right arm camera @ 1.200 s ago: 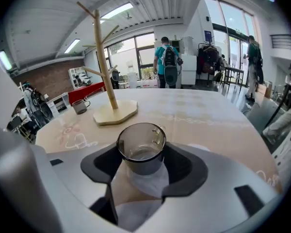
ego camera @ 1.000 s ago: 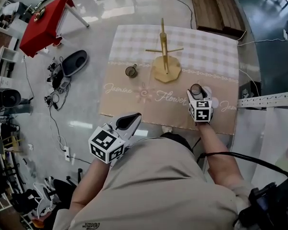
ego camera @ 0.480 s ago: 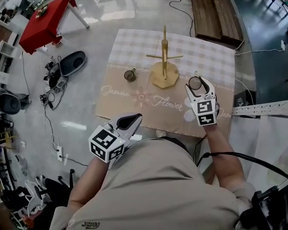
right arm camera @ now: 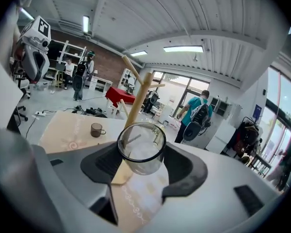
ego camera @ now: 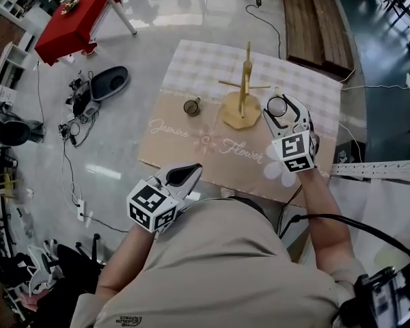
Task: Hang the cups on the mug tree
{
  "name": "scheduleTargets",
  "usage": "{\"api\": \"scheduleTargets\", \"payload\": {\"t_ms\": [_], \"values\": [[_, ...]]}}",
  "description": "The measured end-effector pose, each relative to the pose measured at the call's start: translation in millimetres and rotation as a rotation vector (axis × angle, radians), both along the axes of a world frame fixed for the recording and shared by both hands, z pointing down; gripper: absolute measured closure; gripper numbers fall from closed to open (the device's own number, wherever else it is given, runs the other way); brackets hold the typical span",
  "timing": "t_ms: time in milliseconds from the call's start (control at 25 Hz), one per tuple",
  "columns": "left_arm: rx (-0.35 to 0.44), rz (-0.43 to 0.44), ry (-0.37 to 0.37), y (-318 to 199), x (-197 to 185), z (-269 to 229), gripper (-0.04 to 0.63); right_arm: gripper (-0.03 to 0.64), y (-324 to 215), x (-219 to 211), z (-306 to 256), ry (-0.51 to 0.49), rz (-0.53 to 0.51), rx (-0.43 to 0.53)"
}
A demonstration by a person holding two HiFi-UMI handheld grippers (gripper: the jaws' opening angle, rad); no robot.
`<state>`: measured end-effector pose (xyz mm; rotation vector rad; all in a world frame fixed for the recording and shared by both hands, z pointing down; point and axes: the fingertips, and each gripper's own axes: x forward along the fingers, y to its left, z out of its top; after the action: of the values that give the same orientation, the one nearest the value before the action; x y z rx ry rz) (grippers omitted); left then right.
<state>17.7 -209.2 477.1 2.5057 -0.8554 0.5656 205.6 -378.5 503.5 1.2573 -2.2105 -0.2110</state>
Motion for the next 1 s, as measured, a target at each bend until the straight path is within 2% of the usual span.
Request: {"api": "scheduleTargets", "payload": {"t_ms": [1000], "values": [[-0.029,-0.087,-0.015,-3,-18,6,0.586,0.341,-23,-48,30,0.118,-0.163,0.04]]}}
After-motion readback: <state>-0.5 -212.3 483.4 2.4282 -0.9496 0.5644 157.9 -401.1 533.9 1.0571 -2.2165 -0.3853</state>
